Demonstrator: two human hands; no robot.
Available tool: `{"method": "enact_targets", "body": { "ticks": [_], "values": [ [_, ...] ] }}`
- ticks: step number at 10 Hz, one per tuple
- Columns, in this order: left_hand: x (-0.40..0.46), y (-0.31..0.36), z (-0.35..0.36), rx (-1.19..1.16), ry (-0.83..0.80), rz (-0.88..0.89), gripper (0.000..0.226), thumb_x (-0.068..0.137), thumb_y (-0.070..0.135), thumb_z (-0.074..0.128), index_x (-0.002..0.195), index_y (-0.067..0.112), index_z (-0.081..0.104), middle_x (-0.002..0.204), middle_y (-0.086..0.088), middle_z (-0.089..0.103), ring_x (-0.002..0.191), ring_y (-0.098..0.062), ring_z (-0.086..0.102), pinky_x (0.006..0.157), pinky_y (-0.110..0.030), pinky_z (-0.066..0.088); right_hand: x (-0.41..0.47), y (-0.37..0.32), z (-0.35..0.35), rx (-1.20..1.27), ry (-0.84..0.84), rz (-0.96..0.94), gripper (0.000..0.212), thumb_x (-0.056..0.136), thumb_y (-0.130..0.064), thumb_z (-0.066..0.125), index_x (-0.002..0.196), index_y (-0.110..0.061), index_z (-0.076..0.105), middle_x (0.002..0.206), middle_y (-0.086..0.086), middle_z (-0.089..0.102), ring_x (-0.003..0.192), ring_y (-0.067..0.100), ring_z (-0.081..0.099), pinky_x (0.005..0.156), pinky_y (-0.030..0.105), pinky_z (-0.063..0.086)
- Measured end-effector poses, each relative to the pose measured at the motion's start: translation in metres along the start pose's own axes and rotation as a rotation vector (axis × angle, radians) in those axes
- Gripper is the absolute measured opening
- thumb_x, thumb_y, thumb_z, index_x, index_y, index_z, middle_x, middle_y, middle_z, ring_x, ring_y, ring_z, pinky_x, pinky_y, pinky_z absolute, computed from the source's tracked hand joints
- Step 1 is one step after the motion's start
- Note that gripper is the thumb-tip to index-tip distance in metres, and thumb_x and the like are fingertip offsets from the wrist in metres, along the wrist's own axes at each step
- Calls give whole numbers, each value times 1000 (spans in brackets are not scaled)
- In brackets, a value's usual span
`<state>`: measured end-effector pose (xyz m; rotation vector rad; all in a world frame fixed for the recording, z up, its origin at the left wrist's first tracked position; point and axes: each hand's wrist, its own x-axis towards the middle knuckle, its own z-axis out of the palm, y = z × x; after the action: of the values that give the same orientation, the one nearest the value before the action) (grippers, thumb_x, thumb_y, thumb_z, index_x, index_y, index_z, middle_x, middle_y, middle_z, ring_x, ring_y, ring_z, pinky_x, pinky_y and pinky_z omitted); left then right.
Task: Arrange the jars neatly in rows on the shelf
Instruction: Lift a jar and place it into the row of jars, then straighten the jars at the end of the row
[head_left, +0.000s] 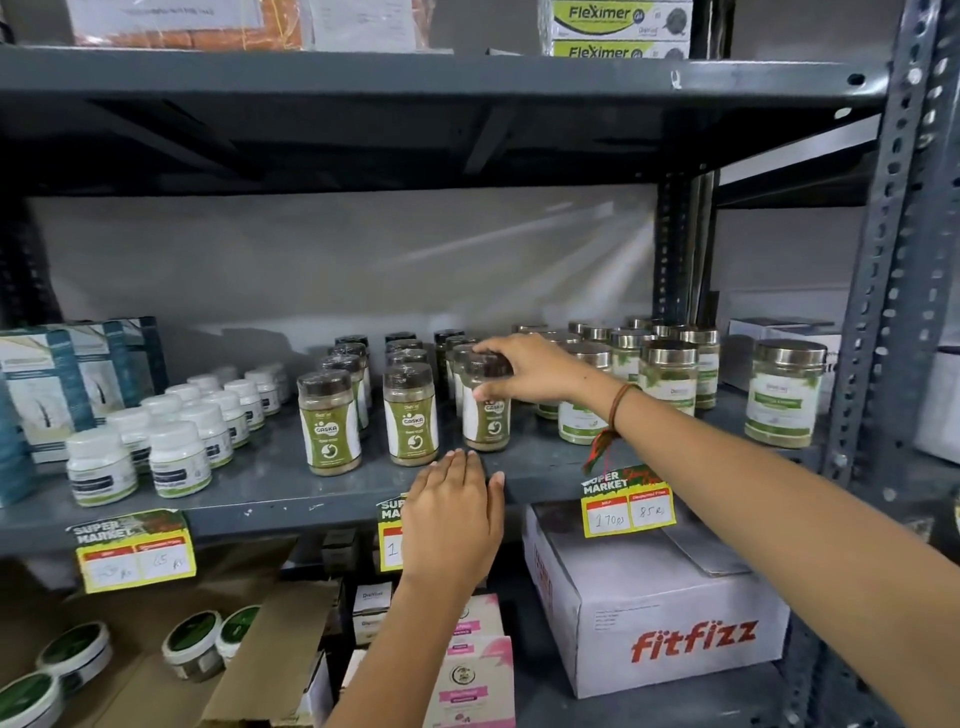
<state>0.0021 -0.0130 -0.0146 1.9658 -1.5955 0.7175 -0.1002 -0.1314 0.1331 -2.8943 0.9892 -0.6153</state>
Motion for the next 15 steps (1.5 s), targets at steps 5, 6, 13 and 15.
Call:
{"method": "enact_targets", "body": {
  "ticks": [5,6,13,15],
  "values": [
    [0,-1,1,-7,0,6,53,97,43,31,120,7,63,120,-10,66,114,-22,58,98,-37,43,1,7,7,106,-18,35,82,78,-53,72,148,-22,40,149,7,46,137,25,42,107,34,36],
    [0,-1,-1,1,-7,11,54,97,43,29,120,8,62,120,-9,65,114,-21,58,98,-36,43,-8,5,2,89,15,38,89,79,-56,70,151,-20,33,150,8,46,135,25,45,106,35,38],
    [0,3,-6,5,-60,-9,54,97,42,29,126,6,56,128,-12,61,121,-25,52,104,-39,37,-141,135,-103,-615,152,637,52,86,-57,55,113,-13,64,109,15,66,107,37,60,81,44,53],
    [2,2,-3,-10,-59,-17,55,97,42,28,124,6,58,125,-13,62,119,-26,54,103,-41,38,-143,152,-102,-719,-20,753,65,87,-67,46,132,-22,56,125,10,60,116,33,56,74,40,44]
  ]
}}
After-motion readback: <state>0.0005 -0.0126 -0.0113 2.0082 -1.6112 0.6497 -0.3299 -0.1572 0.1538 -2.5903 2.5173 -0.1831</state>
